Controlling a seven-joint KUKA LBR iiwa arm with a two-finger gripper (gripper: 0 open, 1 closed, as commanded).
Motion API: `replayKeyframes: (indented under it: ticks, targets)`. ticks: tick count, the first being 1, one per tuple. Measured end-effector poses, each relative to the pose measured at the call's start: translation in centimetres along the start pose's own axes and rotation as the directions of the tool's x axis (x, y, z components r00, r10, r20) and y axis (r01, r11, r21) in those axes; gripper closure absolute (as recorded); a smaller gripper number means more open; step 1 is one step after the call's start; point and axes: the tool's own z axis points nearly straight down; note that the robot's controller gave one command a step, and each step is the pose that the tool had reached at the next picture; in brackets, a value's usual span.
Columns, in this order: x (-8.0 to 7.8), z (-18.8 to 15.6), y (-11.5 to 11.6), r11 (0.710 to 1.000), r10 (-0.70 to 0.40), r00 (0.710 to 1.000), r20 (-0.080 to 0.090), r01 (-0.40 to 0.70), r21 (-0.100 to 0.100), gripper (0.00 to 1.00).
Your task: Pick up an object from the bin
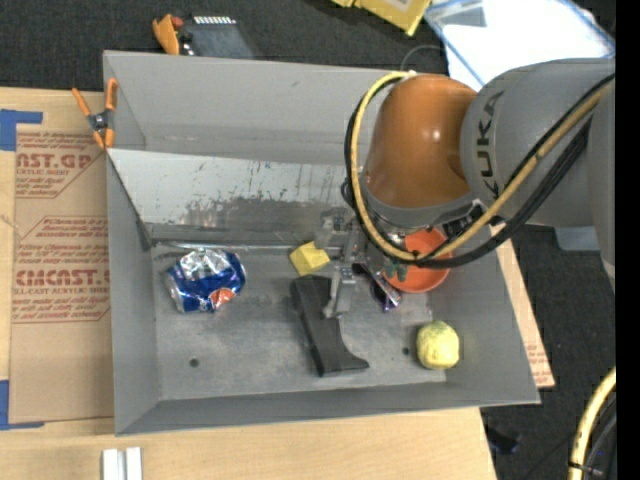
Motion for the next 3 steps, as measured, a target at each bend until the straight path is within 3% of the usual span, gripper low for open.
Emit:
replayKeyframes:
  ticks: [1,2,3]
  targets:
    - [0.6,-1.2,0.2,0.99,-0.144,0.99,-0.005,0.144,-0.001,0.0]
    - [-0.7,-1.9,2.5,0.963,-0.271,0.963,0.003,0.271,0.0,0.0]
    - [-2.1,4.5,-3.1,0.992,-0.127,0.992,0.006,0.127,-0.001,0.0]
